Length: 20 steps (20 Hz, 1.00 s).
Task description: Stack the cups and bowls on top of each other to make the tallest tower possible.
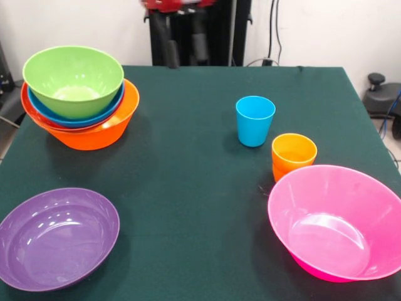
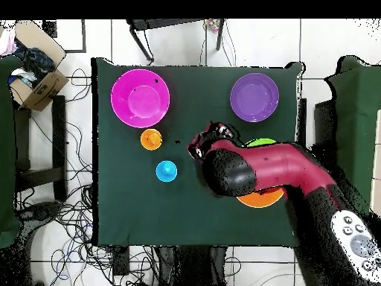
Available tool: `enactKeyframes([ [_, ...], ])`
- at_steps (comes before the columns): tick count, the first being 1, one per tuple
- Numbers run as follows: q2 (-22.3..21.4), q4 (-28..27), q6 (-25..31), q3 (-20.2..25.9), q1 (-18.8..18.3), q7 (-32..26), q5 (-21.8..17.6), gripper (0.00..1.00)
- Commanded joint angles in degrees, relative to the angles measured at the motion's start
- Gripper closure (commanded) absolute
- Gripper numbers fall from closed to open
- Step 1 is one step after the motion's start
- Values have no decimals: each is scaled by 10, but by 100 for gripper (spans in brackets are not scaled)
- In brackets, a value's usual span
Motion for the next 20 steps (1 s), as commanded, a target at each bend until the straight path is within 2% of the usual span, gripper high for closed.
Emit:
enactKeyframes([
  [1,28,10,-47,-123,83,178,-26,0],
  [11,84,-50,-101,-183,119,222,-54,0],
  [15,80,-46,-108,-186,117,224,-42,0],
  [20,83,-59,-79,-155,87,169,-33,0],
])
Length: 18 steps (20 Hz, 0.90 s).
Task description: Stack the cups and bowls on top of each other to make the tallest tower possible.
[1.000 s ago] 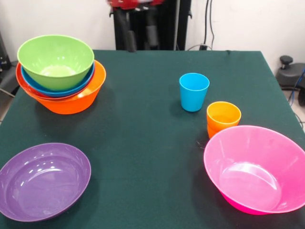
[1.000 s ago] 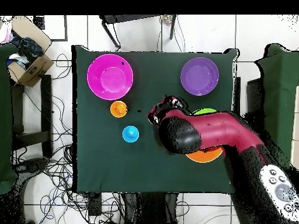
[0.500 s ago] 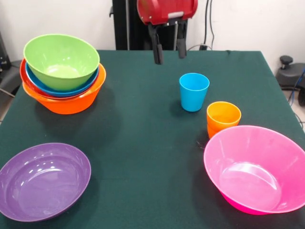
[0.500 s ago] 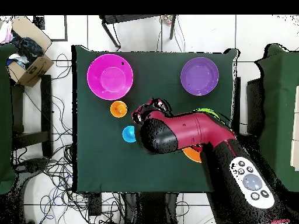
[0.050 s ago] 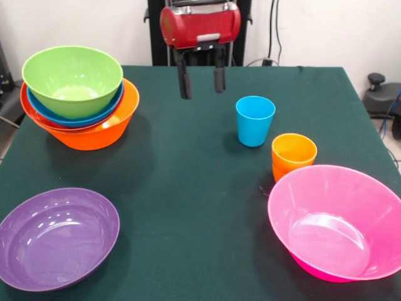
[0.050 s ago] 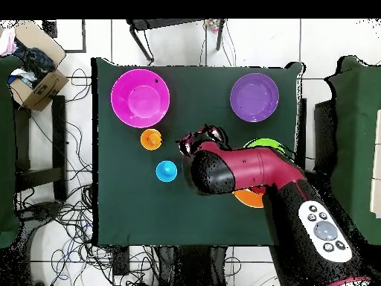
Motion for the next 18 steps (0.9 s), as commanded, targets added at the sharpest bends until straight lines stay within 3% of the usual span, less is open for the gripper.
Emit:
enactKeyframes([
  [1,36,-41,19,-12,-16,7,-31,0],
  [7,50,-87,79,42,-45,-83,-37,0],
  [10,56,-120,155,50,-46,-126,-29,0],
  [12,54,-146,237,52,-47,-157,-14,0],
  [14,80,-198,293,51,-46,-175,-14,0],
  [18,143,-284,331,55,-47,-198,-36,0],
])
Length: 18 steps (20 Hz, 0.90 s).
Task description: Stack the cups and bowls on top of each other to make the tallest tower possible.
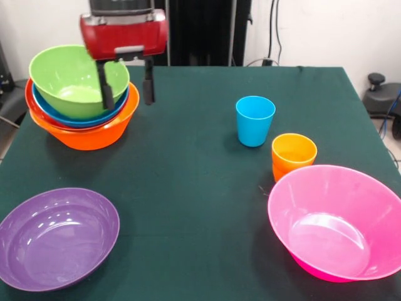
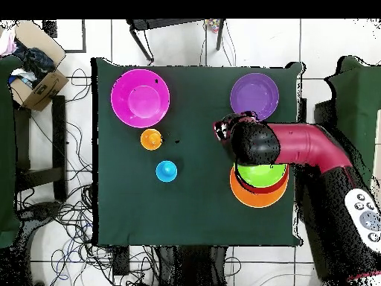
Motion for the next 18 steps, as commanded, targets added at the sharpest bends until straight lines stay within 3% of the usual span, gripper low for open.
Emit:
enactKeyframes([
  [1,107,-158,146,34,5,-201,-43,0],
  [7,154,-200,129,43,0,-201,-74,0],
  [12,167,-195,116,65,-18,-221,-76,0],
  [18,182,-238,139,81,-20,-241,-82,0],
])
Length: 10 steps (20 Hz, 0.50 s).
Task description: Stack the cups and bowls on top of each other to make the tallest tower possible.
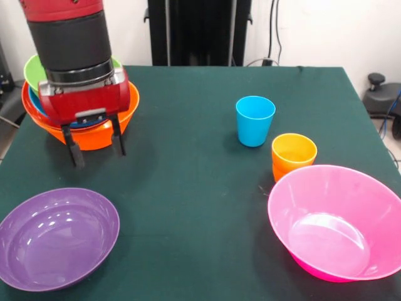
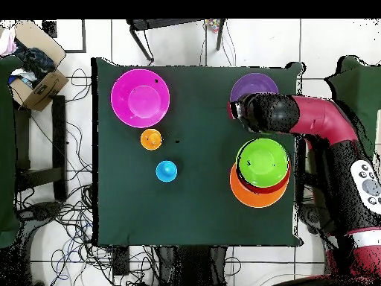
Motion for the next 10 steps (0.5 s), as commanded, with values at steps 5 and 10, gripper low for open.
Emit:
enactKeyframes([
  [5,57,-80,38,55,-8,-245,-48,0],
  [10,78,-89,18,71,-23,-275,-60,0],
])
